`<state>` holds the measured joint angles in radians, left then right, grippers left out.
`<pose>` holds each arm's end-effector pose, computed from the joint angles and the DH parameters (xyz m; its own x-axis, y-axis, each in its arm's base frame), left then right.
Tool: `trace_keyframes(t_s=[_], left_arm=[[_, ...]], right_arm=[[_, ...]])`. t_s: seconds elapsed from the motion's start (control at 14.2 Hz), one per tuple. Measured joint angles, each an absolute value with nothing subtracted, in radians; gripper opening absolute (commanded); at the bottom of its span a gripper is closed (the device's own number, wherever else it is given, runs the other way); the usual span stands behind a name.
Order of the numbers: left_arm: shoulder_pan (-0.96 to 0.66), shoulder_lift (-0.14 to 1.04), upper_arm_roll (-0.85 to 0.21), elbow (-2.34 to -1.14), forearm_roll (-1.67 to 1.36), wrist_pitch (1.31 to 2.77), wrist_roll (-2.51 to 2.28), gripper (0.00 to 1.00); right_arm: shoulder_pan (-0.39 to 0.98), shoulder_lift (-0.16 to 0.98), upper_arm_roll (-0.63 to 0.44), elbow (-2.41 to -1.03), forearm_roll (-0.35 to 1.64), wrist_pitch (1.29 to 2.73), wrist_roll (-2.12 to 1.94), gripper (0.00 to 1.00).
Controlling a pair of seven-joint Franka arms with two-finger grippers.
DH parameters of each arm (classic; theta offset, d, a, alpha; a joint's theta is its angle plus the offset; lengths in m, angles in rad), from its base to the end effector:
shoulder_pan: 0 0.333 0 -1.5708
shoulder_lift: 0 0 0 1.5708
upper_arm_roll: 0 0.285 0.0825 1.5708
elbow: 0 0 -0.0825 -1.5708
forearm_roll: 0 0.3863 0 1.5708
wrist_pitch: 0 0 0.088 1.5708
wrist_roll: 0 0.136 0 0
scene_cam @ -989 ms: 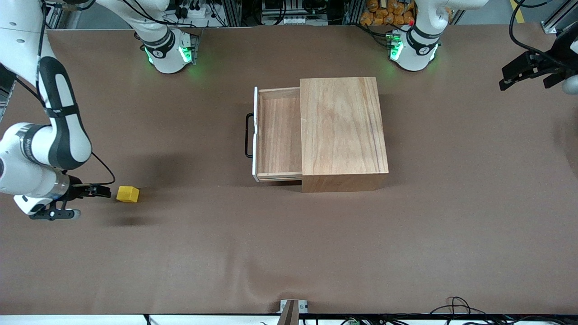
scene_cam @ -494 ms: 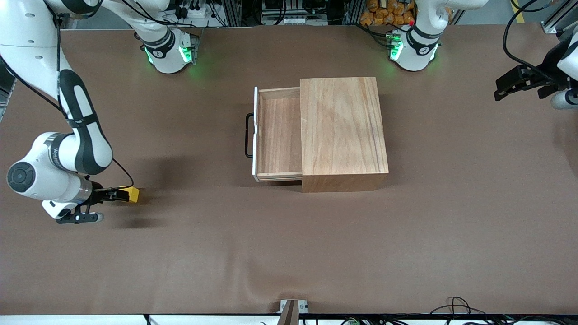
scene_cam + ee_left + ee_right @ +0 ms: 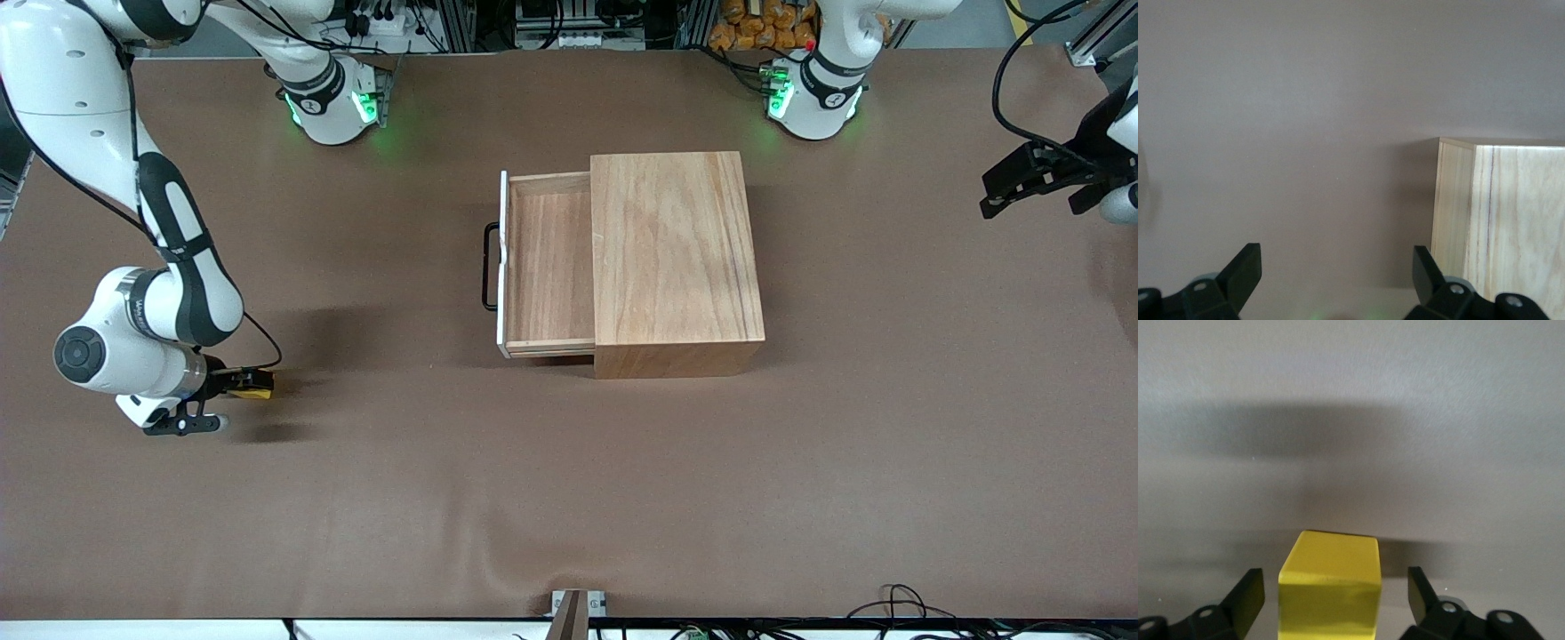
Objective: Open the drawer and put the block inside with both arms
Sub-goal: 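Lift the yellow cube with the right gripper and carry it over the drawer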
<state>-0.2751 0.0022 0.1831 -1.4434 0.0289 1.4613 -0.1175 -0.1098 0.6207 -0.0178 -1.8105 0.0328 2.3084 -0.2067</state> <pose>0.5443 -0.0461 0.6134 0.9994 0.0286 0.0191 0.0291 -0.9992 -0.0270 0.6132 -0.0773 0.1321 0.9913 0.0599 -0.1175 0.0560 -0.9978 -0.0359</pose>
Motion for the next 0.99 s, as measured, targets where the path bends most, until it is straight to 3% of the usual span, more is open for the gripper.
trace_keyframes(t_s=[0.28,0.71,0.99], left_arm=[[-0.252,0.001,0.153,-1.445,0.029,1.472,-0.116,1.00],[0.084,-0.002,-0.181,-1.472,0.029,1.472,-0.116,1.00],[0.115,-0.019,-0.203,-1.493,0.029,1.469,-0.116,1.00]], right_arm=[[-0.108,0.620,-0.015,-1.830,0.033,2.308,-0.207,0.00],[-0.099,0.579,-0.011,-1.819,0.033,2.294,-0.212,0.00],[-0.092,0.474,0.004,-1.799,0.057,2.140,-0.212,0.00]])
